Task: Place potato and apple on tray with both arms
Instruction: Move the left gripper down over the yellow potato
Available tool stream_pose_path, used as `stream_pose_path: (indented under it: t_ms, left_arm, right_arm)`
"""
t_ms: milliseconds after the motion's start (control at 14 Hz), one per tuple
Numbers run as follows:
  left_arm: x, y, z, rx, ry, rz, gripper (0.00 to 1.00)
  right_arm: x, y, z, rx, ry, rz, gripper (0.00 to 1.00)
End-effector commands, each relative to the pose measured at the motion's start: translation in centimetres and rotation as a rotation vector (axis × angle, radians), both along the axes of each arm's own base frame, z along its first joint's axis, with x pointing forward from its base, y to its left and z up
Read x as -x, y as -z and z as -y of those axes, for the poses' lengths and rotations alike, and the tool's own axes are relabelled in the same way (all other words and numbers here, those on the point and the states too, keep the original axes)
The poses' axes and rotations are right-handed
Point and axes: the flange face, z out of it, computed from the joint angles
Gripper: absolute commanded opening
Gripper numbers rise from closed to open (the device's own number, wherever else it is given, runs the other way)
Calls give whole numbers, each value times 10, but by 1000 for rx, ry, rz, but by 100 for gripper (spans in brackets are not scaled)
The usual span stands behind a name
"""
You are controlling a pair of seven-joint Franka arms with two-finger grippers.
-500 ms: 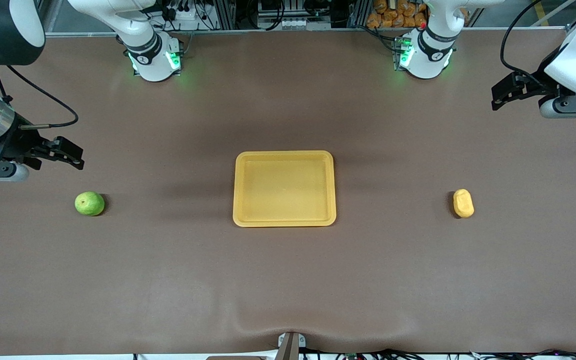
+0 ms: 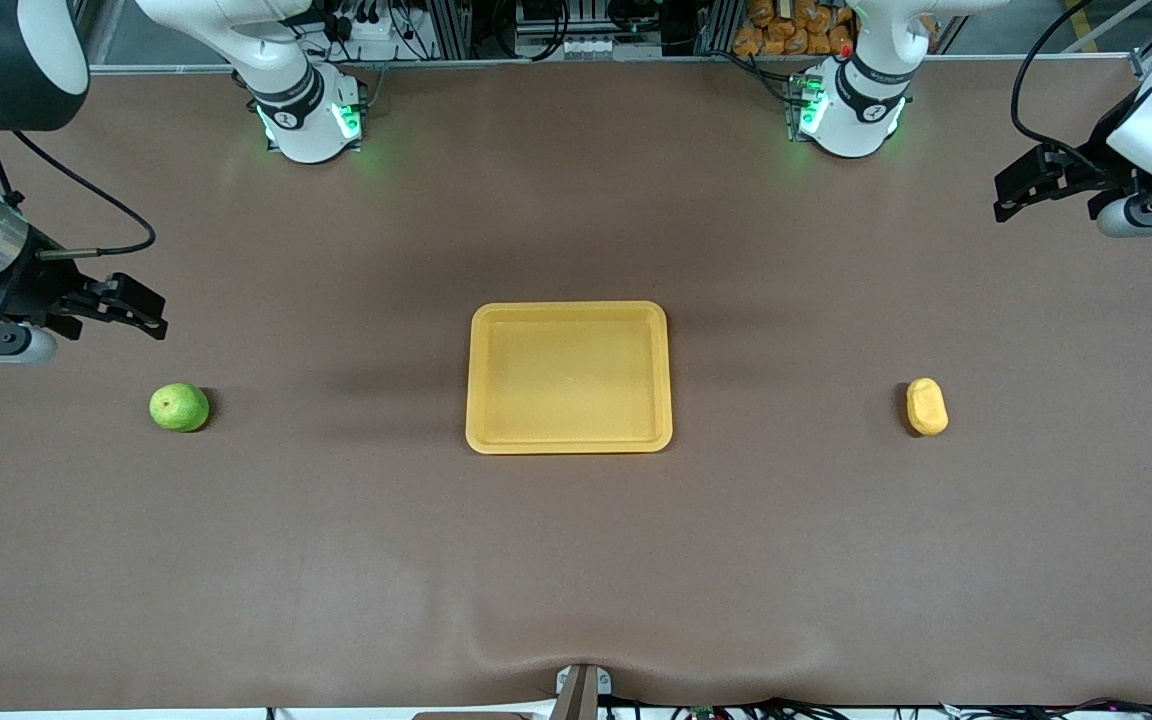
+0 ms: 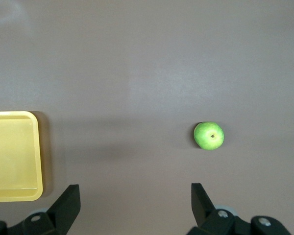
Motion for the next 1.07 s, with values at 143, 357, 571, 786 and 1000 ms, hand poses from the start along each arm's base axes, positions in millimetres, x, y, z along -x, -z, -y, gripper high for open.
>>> stream_pose_path:
  t_ms: [143,357,571,786,1000]
  left_arm:
    - [-3,-2,-4,-7,-4,-13,100]
    - [-11,16,-12,-1,-20,-49,100]
    - [-25,41,-11,-2,-23,-90,100]
    - [-36,74,-10,-9,-18,-91,100]
    - [-43,114,-9,-6,-11,-61,100]
  right_arm:
    - [-1,-1,3,14,-2,0,100]
    - [-1,1,7,15,5,-9,100]
    - [-10,19,35,16,51,-35,100]
    - [-17,34,58,4,66,-54,100]
    - [-31,64,60,6,66,-88,100]
